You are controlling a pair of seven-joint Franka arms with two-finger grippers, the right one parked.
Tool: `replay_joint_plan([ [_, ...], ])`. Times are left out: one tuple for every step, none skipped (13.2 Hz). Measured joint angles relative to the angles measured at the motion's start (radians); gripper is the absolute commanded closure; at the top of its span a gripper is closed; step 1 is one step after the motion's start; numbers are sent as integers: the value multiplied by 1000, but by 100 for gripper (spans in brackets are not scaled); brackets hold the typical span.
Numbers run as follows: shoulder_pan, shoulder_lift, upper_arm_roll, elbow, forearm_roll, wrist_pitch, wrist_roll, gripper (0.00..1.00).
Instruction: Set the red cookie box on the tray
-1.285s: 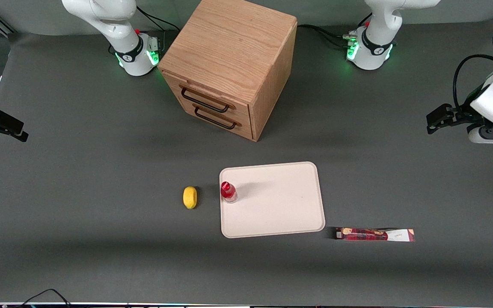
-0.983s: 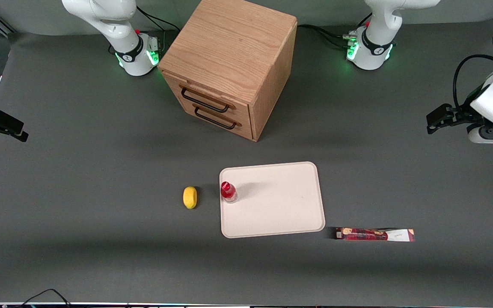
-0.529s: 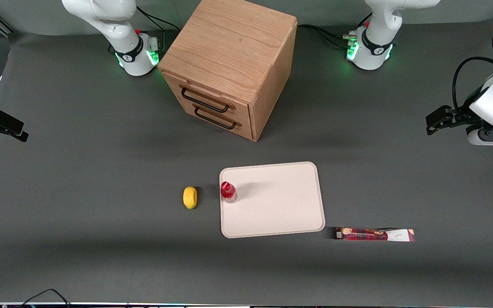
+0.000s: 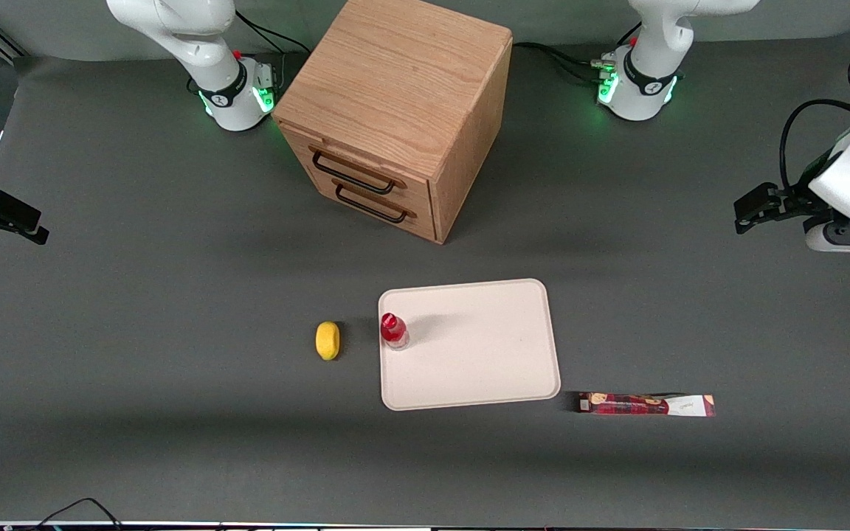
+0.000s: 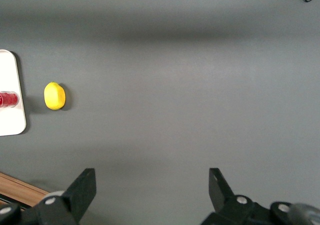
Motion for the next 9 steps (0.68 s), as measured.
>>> replay_joint_plan([
  [0,0,0,0,0,0,0,0],
  [0,1,0,0,0,0,0,0],
  [0,2,0,0,0,0,0,0],
  [0,2,0,0,0,0,0,0],
  [0,2,0,1,0,0,0,0],
  [0,3,0,2,0,0,1,0],
  [0,4,0,3,0,0,1,0],
  [-1,6,-1,6,0,0,7,0],
  [-2,12,-1,14,0,0,22,0],
])
